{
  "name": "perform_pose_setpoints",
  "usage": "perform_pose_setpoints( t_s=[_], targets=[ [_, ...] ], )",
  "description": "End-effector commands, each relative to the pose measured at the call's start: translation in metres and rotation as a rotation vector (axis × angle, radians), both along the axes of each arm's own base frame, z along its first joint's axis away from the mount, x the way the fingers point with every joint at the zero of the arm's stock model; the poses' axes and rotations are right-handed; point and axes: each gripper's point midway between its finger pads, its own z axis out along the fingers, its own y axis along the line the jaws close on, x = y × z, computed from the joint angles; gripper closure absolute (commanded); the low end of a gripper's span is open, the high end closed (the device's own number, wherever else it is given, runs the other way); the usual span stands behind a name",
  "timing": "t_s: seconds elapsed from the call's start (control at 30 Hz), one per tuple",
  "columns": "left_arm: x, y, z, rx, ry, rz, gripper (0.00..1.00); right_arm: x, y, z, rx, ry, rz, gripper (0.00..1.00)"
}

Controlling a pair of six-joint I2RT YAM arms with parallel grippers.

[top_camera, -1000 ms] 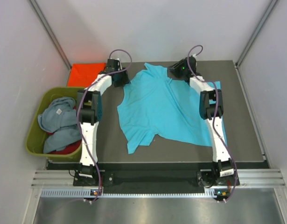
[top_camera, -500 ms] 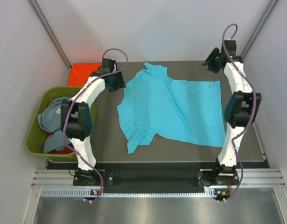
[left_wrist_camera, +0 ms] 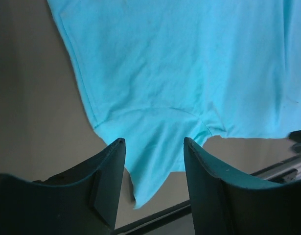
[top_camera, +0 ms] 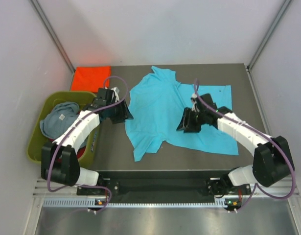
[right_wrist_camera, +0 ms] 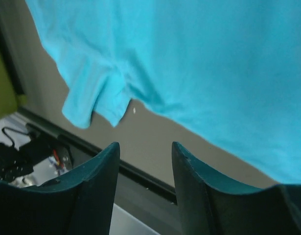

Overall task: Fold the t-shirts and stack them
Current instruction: Flatten the tshirt out

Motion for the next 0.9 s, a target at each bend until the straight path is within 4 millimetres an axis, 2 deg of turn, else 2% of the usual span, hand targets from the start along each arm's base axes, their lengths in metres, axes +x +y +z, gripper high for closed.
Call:
perform_pose_setpoints(
  t_s=[0.0,0.07,0.1,0.17,0.27,0.33,0.4,0.43,0.47,0.5,0.53,0.57,0.63,0.67,0.7,0.77,0.83,0.87],
  targets=[
    [-0.027,-0.009,-0.002,-0.101,0.043,0.006,0.44,-0.029,0.05,0.011,0.181,-0.034,0.086,0.52],
    [-0.036,-0.014,-0.006,-0.15,0.068,0.028,0.44,-0.039,0.061,0.002,0.192,-0.013,0.123,0.52],
    [-0.046,-0.014,-0.019,-0.15,0.104,0.034,0.44,-0.049,0.069,-0.002,0.197,-0.005,0.161,0.51],
    [-0.058,-0.011,-0.029,-0.147,0.152,0.053,0.43,-0.058,0.076,-0.012,0.19,0.025,0.183,0.51],
    [-0.057,0.003,-0.034,-0.058,0.142,0.075,0.39,-0.073,0.084,-0.015,0.232,0.051,0.198,0.51],
    [-0.04,0.017,-0.029,0.02,0.082,0.122,0.34,-0.078,0.081,-0.02,0.247,0.05,0.177,0.51],
    [-0.019,0.021,-0.022,0.058,0.034,0.127,0.32,-0.083,0.076,-0.02,0.25,0.044,0.171,0.51],
    [-0.011,0.031,-0.025,0.116,0.037,0.17,0.31,-0.085,0.074,-0.019,0.251,0.036,0.172,0.51],
    [-0.01,0.035,-0.039,0.154,0.101,0.185,0.31,-0.086,0.073,-0.019,0.249,0.036,0.171,0.51],
    [-0.001,0.036,-0.032,0.17,0.112,0.196,0.31,-0.089,0.07,-0.023,0.241,0.043,0.173,0.51],
    [0.007,0.039,-0.036,0.201,0.115,0.212,0.31,-0.09,0.07,-0.023,0.239,0.038,0.178,0.51],
    [0.013,0.039,-0.049,0.213,0.147,0.216,0.34,-0.09,0.068,-0.026,0.23,0.037,0.182,0.51],
    [0.036,0.036,-0.047,0.2,0.107,0.225,0.37,-0.093,0.066,-0.032,0.212,0.052,0.19,0.51],
    [0.045,0.04,-0.056,0.237,0.109,0.235,0.39,-0.093,0.067,-0.034,0.211,0.063,0.193,0.51],
    [0.06,0.039,-0.048,0.236,0.079,0.244,0.39,-0.095,0.07,-0.034,0.231,0.068,0.205,0.52],
    [0.079,0.042,-0.05,0.272,0.07,0.262,0.4,-0.098,0.071,-0.039,0.246,0.091,0.208,0.52],
    [0.084,0.044,-0.054,0.295,0.097,0.272,0.39,-0.101,0.071,-0.044,0.245,0.11,0.214,0.53],
    [0.086,0.043,-0.063,0.304,0.117,0.253,0.39,-0.101,0.072,-0.047,0.242,0.117,0.214,0.53]
  ],
)
